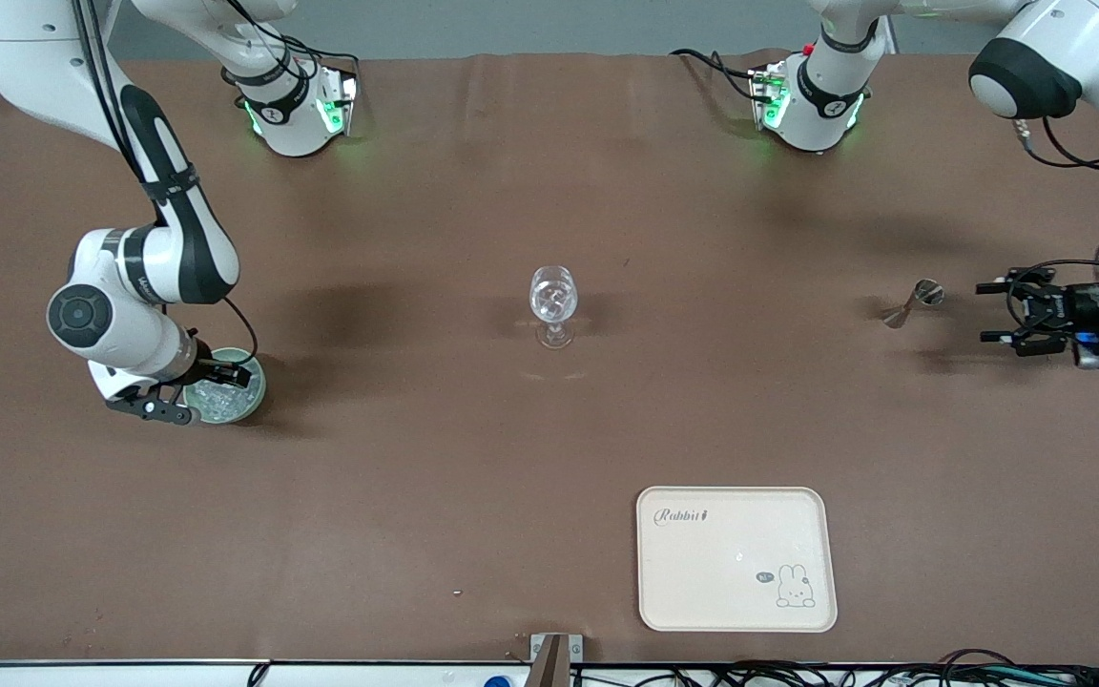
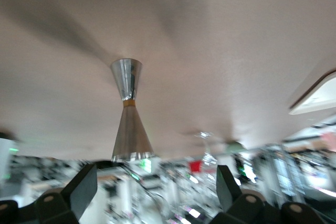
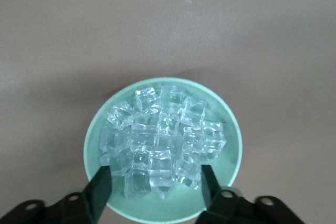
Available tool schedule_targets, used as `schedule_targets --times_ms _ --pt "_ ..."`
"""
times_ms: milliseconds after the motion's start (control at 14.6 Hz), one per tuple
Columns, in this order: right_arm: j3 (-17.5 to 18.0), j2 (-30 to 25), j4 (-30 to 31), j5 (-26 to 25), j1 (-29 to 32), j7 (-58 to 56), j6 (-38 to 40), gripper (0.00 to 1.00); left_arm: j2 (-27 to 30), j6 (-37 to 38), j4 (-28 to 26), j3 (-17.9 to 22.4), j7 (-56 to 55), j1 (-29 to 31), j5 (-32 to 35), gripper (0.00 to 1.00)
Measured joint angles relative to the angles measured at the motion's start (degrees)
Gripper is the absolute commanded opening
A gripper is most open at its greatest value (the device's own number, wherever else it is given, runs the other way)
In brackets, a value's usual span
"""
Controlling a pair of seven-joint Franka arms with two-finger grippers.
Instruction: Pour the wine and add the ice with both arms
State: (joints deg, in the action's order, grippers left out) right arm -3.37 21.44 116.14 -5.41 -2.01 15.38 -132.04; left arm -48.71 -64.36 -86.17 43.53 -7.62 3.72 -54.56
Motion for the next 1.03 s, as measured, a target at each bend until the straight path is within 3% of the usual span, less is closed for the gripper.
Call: schedule_targets --times_ms 205,410,479,615,889,1026 --pt "0.0 -0.6 -8.3 0.1 0.0 0.0 10.0 1.0 2.7 0.0 8.0 -0.4 0.0 -1.2 6.0 1.0" --pt "0.0 -2.4 -16.9 0.1 0.0 0.0 17.3 1.0 6.7 -1.2 11.3 -1.8 1.0 -4.0 9.3 1.0" --pt "-0.1 -3.4 -19.5 0.1 0.0 0.0 18.7 1.0 8.8 -2.7 11.8 -3.9 1.3 -4.6 11.2 1.0" --pt "-0.2 -5.6 -24.1 0.0 0.1 -0.1 21.1 1.0 14.3 -9.0 12.5 -12.5 1.8 -4.5 18.9 1.0" --pt "-1.3 -7.6 -32.4 -0.2 1.2 -0.1 27.0 1.0 24.7 -21.8 12.7 -34.3 0.5 -4.6 42.2 1.0" --pt "-1.6 -7.6 -34.3 -1.4 2.5 -0.2 27.5 1.0 27.1 -23.4 12.7 -41.3 -0.4 -4.9 47.1 1.0"
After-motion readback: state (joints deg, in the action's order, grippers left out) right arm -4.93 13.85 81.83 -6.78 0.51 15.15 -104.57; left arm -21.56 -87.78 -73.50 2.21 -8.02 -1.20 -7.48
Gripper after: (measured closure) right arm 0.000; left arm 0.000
